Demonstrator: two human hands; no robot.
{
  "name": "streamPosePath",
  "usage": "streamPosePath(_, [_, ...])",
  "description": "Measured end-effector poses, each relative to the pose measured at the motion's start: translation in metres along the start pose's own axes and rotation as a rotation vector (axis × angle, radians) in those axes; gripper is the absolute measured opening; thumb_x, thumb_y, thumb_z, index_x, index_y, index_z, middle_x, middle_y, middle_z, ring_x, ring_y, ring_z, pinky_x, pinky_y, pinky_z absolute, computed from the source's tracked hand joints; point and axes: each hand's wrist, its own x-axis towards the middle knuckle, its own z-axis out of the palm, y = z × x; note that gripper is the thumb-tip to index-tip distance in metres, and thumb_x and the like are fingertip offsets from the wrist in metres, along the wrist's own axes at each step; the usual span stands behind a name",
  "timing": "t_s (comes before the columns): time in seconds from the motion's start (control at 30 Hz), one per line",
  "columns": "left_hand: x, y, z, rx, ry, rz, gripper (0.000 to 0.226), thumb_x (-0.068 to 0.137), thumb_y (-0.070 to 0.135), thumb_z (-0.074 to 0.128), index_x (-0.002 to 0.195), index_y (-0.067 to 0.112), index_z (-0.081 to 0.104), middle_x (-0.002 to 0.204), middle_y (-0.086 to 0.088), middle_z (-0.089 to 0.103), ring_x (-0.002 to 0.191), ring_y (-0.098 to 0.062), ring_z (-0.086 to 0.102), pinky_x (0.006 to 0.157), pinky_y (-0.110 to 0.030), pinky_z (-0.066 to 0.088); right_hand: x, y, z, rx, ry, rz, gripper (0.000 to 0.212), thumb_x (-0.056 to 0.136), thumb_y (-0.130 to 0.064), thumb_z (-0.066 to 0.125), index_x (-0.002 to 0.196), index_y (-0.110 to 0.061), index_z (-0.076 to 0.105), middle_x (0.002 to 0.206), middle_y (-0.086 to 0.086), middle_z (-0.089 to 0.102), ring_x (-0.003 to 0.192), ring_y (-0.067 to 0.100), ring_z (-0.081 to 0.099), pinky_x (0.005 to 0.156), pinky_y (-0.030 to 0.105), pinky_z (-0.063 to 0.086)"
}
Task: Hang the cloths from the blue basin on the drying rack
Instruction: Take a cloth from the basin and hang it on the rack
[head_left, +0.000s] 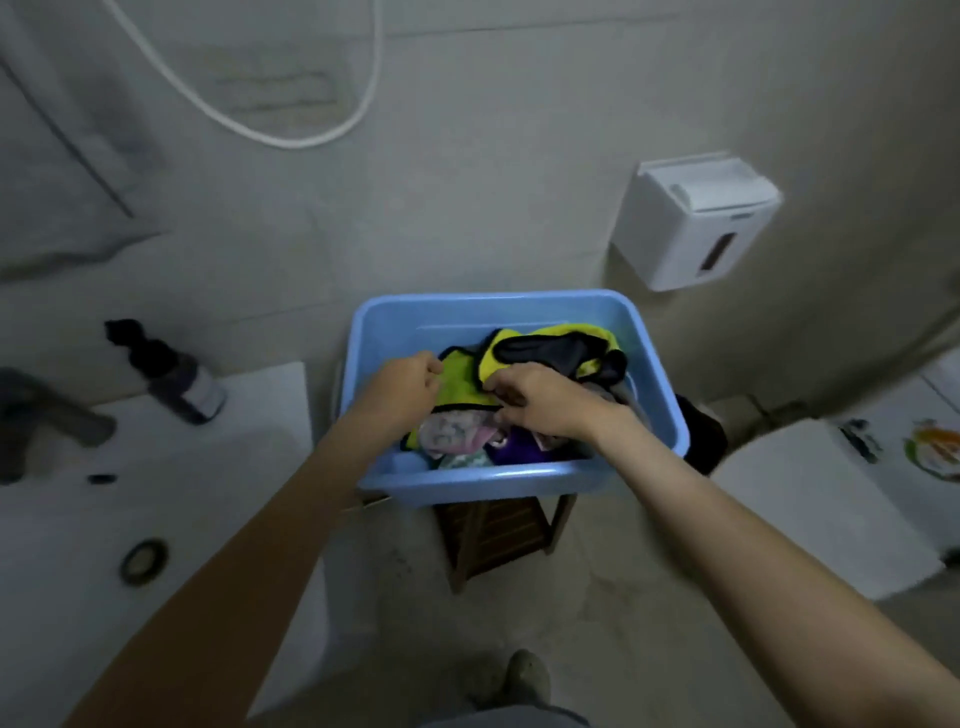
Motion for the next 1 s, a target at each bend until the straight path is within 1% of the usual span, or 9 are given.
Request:
streamPosePath(0.13, [-0.011,-0.018,-0.005,0.022,0.018,-0.05,0.024,0.096,0.017,0.045,0.115,0.012,0.06,0.112,-0.015,0.065,0.103,-0.032,0.057,0.081,-0.034,0.043,0.023,-0.021,0.016,0.041,-0.254,-0.068,0.026,0.087,-0.011,0.06,0.112,-0.012,0.066,0.108,0.003,0.065,0.097,0.018,0.058,0.069,0.016,0.041])
streamPosePath(0.2, [-0.018,-0.025,-0.004,0.014,-0.019,-0.051,0.024,0.096,0.015,0.046,0.115,0.011,0.059,0.112,-0.013,0.065,0.104,-0.03,0.057,0.083,-0.034,0.044,0.032,-0.028,0.025,-0.031,-0.455,-0.108,0.026,0.091,-0.013,0.056,0.114,-0.018,0.068,0.116,-0.002,0.065,0.104,0.014,0.058,0.08,0.015,0.041])
streamPosePath(0.27, [-0.022,-0.03,0.0,0.005,-0.072,-0.033,0.024,0.096,0.013,0.046,0.117,0.009,0.058,0.112,-0.014,0.065,0.104,-0.029,0.057,0.083,-0.032,0.042,0.039,-0.031,0.032,-0.226,-0.588,-0.119,0.037,0.093,-0.013,0.05,0.126,-0.024,0.06,0.133,-0.001,0.056,0.121,0.018,0.049,0.097,0.027,0.036])
streamPosePath(0.47, [-0.018,-0.034,0.006,-0.003,-0.111,-0.027,0.025,0.095,0.015,0.05,0.117,0.009,0.058,0.107,-0.014,0.067,0.099,-0.027,0.059,0.077,-0.029,0.04,0.06,-0.02,0.052,-0.66,-0.575,-0.109,0.07,0.086,-0.021,0.052,0.145,-0.042,0.021,0.151,-0.001,0.028,0.135,0.031,0.02,0.108,0.055,0.017])
streamPosePath(0.63, [-0.014,-0.035,0.009,0.004,-0.111,-0.013,0.024,0.094,0.013,0.05,0.116,0.008,0.058,0.105,-0.014,0.067,0.098,-0.028,0.06,0.078,-0.031,0.041,0.058,-0.029,0.055,-0.839,-0.454,-0.294,0.041,0.094,-0.02,0.048,0.134,-0.029,0.047,0.146,-0.003,0.033,0.132,0.027,0.025,0.106,0.048,0.019])
streamPosePath(0.77, [-0.011,-0.034,0.007,-0.019,-0.103,0.006,0.024,0.094,0.01,0.049,0.116,0.007,0.059,0.105,-0.014,0.067,0.099,-0.027,0.059,0.079,-0.03,0.041,0.069,-0.018,0.051,-0.567,-0.477,-0.177,0.016,0.089,-0.026,0.052,0.1,-0.038,0.054,0.118,-0.004,0.046,0.12,0.026,0.032,0.099,0.048,0.029])
streamPosePath(0.87, [-0.008,-0.032,0.006,-0.042,-0.122,0.015,0.029,0.096,0.008,0.044,0.121,0.006,0.058,0.112,-0.016,0.065,0.103,-0.029,0.058,0.083,-0.031,0.043,0.065,-0.011,0.031,-0.282,-0.403,-0.169,0.012,0.09,-0.024,0.057,0.102,-0.026,0.056,0.096,-0.004,0.051,0.103,0.015,0.04,0.087,0.032,0.023])
streamPosePath(0.93, [-0.005,-0.029,0.005,-0.048,-0.188,0.026,0.034,0.098,0.012,0.044,0.131,0.007,0.051,0.122,-0.017,0.06,0.11,-0.029,0.056,0.089,-0.033,0.044,0.059,-0.005,0.017,-0.072,-0.322,-0.15,0.007,0.091,-0.016,0.058,0.095,-0.021,0.055,0.076,-0.01,0.05,0.076,0.002,0.05,0.078,0.026,0.03])
streamPosePath(1.0, [-0.001,-0.025,0.003,-0.062,-0.258,0.036,0.04,0.097,0.022,0.049,0.135,0.012,0.046,0.126,-0.016,0.057,0.112,-0.028,0.055,0.092,-0.036,0.045,0.057,0.003,0.007,0.127,-0.227,-0.117,0.022,0.087,-0.003,0.059,0.079,-0.023,0.054,0.065,-0.012,0.047,0.056,-0.001,0.046,0.067,0.025,0.037])
